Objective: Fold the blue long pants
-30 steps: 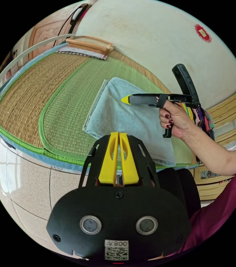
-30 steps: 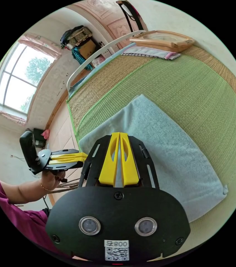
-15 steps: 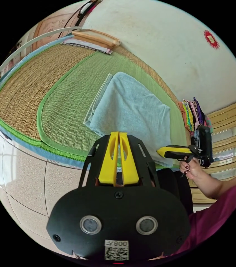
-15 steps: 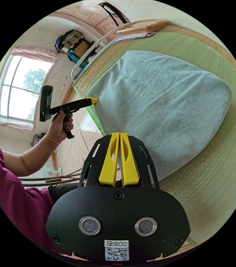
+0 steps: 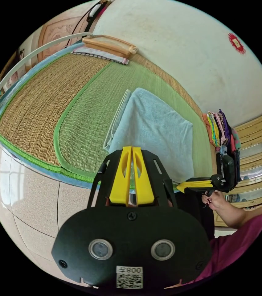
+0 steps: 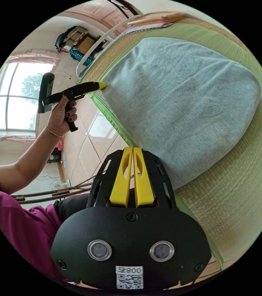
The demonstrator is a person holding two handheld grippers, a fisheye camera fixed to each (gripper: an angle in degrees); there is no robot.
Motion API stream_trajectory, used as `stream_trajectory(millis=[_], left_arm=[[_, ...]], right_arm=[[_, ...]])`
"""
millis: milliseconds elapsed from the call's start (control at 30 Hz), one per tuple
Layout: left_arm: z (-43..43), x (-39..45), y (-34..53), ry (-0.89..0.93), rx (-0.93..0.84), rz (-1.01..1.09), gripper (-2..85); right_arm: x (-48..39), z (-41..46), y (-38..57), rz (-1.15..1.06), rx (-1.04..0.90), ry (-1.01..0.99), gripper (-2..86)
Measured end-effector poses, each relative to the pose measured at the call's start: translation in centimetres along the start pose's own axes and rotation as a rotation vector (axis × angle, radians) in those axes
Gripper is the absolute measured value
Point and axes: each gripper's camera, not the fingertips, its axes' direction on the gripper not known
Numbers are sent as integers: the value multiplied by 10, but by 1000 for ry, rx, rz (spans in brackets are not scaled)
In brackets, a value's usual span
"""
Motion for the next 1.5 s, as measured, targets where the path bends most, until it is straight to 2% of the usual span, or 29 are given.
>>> stream_trajectory(millis=[100,233,300,433,600,700,767,900,1100,1200,1267,1367,1500], left_arm=[[-12,4,-3,6,29,8,1],[10,3,-10,-22,-100,26,0],[5,2,-12,-5,-92,0,0],[-23,8,-15,-7,12,2,0],[-35,-20,-29,13,80,-128,1],[-7,-42,-40,59,-42,-217,2],[0,-52,-38,111,-41,-266,2],[1,-47,-38,136,-105,-233,2],[10,-6,-8,195,-206,-171,0],[33,30,25,332,-248,-192,0],[62,75,42,441,-305,-166,0],[97,143,43,572,-407,-53,1],[90,194,35,612,-378,70,5]], right_arm=[[5,-1,14,19,8,20,0],[22,9,24,59,8,-5,0],[27,15,28,78,11,-38,0],[20,22,35,64,2,-13,0],[15,35,45,70,-6,-29,1],[11,41,52,64,-18,-23,1],[10,42,57,67,-23,-25,1],[10,45,70,75,-37,24,1],[37,28,93,84,-67,226,1],[83,2,107,188,-50,383,0],[111,-15,120,269,-27,413,0],[125,-39,151,326,75,337,1],[107,-28,204,334,178,208,1]])
